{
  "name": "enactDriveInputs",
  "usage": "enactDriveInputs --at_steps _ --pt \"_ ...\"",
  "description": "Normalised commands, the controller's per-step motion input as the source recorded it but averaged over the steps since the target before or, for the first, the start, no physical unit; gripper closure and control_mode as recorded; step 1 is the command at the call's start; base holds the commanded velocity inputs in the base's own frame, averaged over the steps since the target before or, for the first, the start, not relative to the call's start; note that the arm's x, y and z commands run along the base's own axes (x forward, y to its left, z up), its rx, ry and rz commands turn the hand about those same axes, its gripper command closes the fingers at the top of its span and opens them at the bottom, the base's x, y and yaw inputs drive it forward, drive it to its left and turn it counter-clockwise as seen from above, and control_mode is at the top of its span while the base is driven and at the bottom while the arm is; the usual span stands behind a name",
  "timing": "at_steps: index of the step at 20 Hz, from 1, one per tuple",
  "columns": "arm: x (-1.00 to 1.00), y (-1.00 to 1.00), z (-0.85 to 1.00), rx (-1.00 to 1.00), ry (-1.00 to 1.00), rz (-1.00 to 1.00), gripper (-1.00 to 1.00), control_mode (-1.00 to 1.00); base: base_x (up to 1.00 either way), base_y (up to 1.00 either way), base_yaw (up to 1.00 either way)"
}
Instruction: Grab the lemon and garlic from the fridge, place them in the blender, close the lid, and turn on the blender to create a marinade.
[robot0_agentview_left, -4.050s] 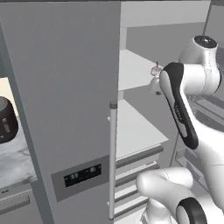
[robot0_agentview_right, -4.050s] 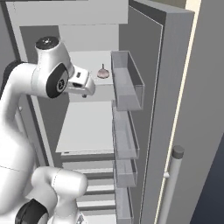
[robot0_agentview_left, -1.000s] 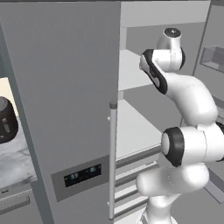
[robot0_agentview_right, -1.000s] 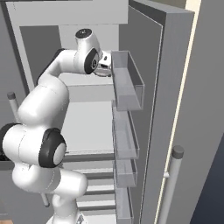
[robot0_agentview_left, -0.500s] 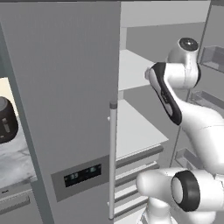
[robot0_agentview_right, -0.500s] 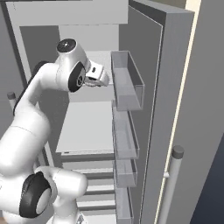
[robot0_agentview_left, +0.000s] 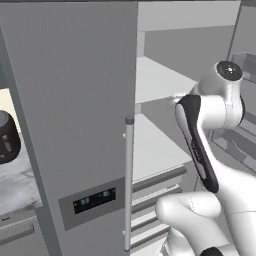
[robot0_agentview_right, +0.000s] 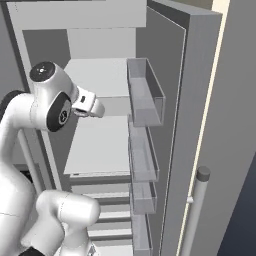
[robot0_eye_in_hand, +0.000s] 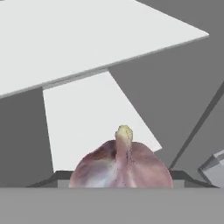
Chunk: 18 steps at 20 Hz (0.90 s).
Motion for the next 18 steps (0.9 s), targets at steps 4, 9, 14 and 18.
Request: enactDriveInputs --at_steps 4,9,14,18 --pt "-0.95 0.43 -0.32 0.00 0.10 0.04 1.00 -1.00 0.00 0.00 0.00" --pt "-0.86 0.17 -0.37 0.00 0.06 0.00 1.00 -1.00 0.00 0.00 0.00" --pt "-0.40 0.07 -0.02 0.00 0.00 0.01 1.00 1.00 -0.60 0.01 0.04" --pt "0.00 0.00 0.00 0.00 0.00 0.00 1.00 1.00 -1.00 0.00 0.17"
